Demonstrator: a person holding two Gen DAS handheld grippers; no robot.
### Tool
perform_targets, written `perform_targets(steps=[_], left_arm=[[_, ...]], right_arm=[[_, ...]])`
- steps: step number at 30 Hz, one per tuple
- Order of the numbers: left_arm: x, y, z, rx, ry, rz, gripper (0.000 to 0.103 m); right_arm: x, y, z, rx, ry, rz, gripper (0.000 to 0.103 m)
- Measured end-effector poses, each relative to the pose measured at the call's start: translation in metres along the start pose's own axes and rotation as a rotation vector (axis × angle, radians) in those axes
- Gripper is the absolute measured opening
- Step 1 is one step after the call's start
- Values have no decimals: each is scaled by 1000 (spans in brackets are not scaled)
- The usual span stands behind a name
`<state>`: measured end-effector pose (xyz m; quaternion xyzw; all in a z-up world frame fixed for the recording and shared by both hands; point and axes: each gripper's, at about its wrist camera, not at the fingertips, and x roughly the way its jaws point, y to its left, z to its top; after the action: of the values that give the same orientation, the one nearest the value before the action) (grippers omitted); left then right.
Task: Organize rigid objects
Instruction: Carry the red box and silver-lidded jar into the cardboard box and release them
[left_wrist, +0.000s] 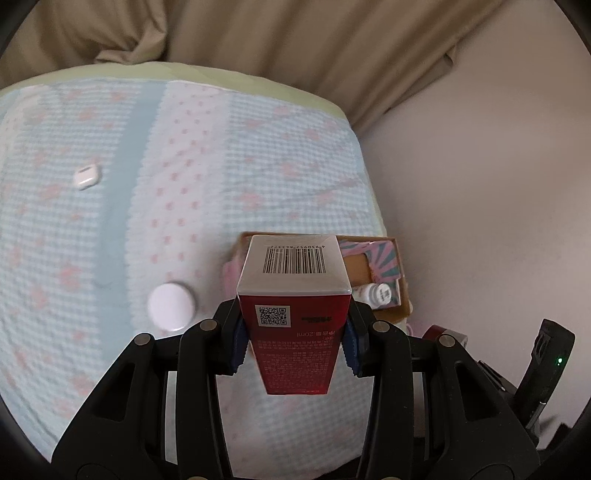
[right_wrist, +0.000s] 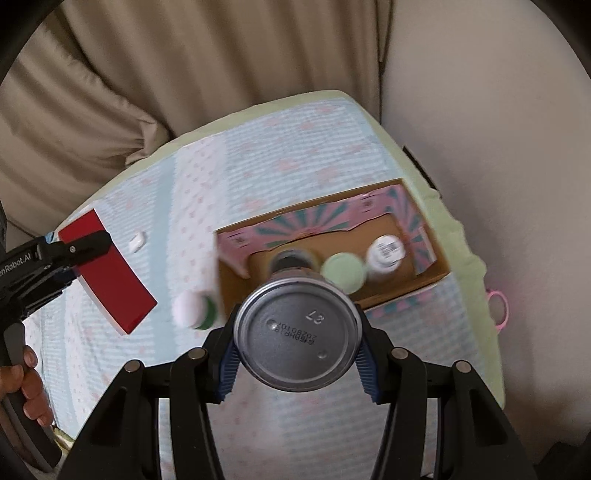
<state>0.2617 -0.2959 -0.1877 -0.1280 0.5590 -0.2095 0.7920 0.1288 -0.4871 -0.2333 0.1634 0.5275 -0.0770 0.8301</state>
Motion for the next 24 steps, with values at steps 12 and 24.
perform_targets(steps=[12,24], left_arm=[[110,-45,14,31,92,61,37],[158,-32,0,63,169,150,37]], right_arm=[[72,-55,24,-42,97,41,50],[141,-57,15,-74,177,106,50]])
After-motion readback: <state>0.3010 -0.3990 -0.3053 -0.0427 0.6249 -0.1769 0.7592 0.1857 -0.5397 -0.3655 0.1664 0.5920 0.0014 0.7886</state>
